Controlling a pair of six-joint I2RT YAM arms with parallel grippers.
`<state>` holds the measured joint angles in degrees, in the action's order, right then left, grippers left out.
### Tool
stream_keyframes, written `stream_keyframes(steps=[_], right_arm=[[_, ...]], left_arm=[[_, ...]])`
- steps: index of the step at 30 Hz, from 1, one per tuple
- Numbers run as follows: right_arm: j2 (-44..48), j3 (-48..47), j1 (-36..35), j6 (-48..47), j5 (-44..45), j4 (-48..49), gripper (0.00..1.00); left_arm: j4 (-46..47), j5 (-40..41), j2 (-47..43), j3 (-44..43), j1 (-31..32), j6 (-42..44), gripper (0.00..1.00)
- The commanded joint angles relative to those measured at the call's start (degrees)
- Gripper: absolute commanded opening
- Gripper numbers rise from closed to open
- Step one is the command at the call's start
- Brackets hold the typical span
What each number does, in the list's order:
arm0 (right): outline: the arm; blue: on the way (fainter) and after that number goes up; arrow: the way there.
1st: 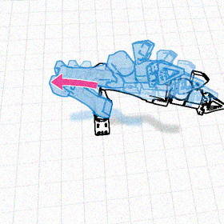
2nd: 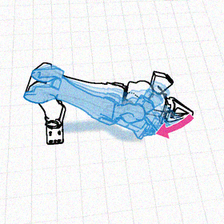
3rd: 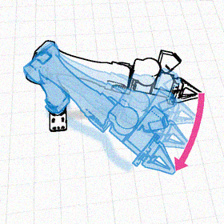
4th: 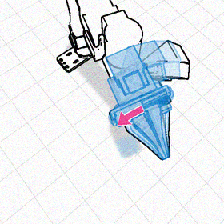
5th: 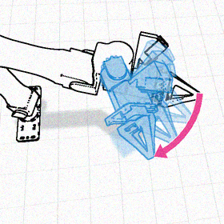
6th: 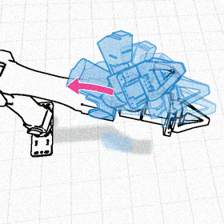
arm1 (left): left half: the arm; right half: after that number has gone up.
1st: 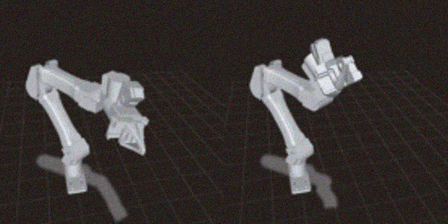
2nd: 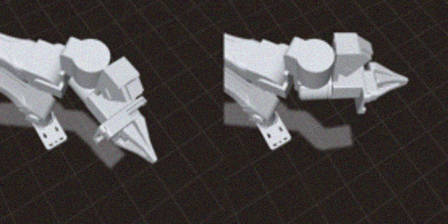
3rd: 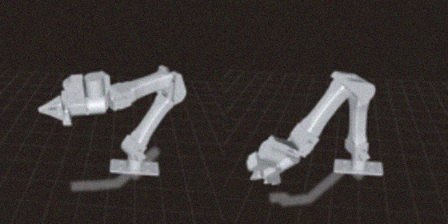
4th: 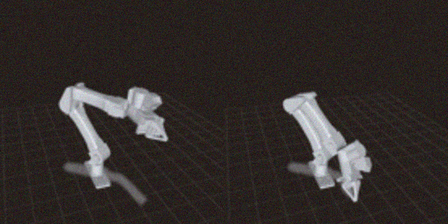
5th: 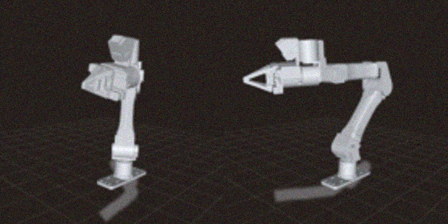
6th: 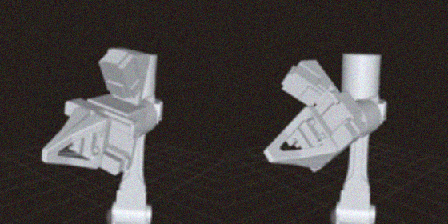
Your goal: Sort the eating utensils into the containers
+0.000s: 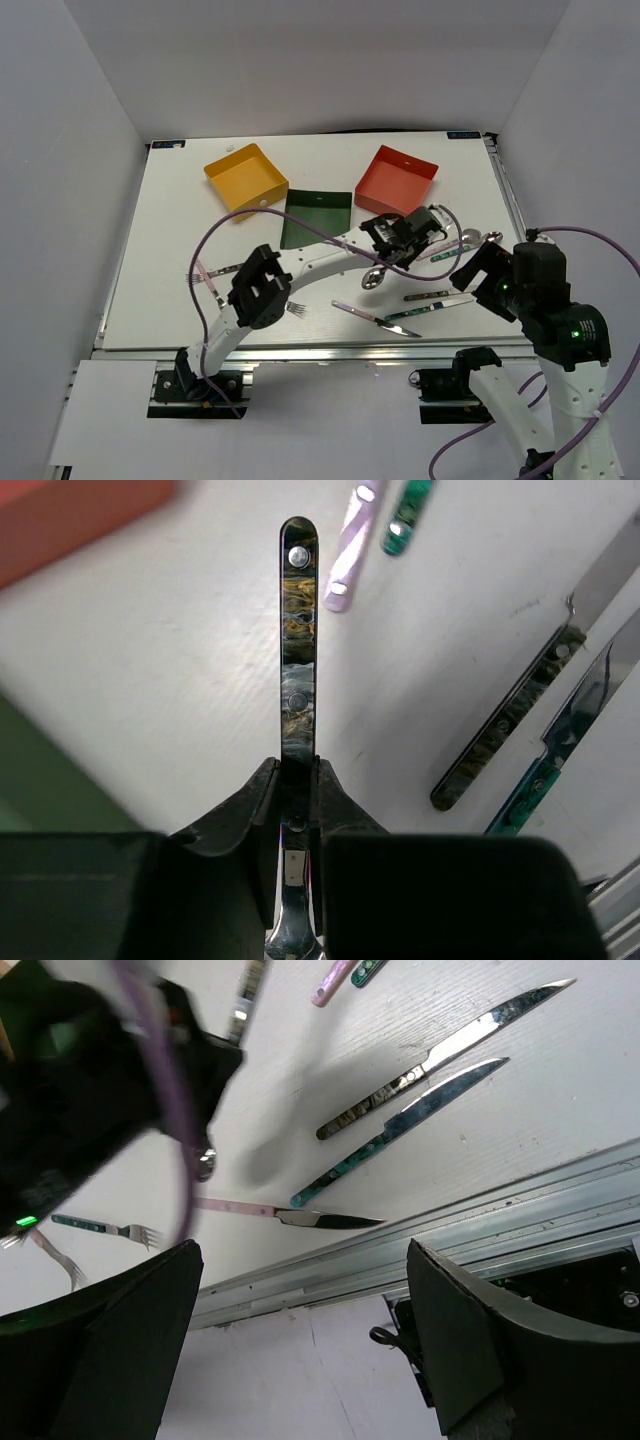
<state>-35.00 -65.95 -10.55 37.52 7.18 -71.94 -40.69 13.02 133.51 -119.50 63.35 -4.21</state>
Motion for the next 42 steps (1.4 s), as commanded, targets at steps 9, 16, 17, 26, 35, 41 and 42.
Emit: stream_keyframes(steps=[9,16,17,26,35,41,42], right_arm=[[-2.61,2.85,0.17,0.37,-3.31,7.87,0.87],[-3.93,3.55,0.17,-0.42,-4.72,10.42,0.87],[-4.02,3.55,0.17,-0.51,-4.72,10.42,0.87],[-3.76,3.64,0.09,-1.74,-4.02,8.57,0.87],[-5.25,2.94,0.17,-2.36,-3.84,8.49,0.87],[-5.86,2.94,0.17,-2.10,-3.58,9.36,0.87],[-6.04,3.02,0.17,-2.18,-3.58,9.54,0.87]], left_arm=[[-0.45,13.09,-19.34,1.99,-18.08,-22.33,0.00],[0.96,4.40,-16.01,2.25,-23.18,-3.67,0.00],[0.61,3.95,-15.57,2.52,-23.36,-1.35,0.00],[9.57,-3.34,-21.54,18.77,-27.23,9.56,0.00],[11.95,-6.50,-18.82,21.78,-27.49,11.15,0.00],[11.77,-9.32,-17.85,20.63,-27.49,10.54,0.06],[11.86,-9.85,-17.76,20.54,-27.49,10.45,0.09]])
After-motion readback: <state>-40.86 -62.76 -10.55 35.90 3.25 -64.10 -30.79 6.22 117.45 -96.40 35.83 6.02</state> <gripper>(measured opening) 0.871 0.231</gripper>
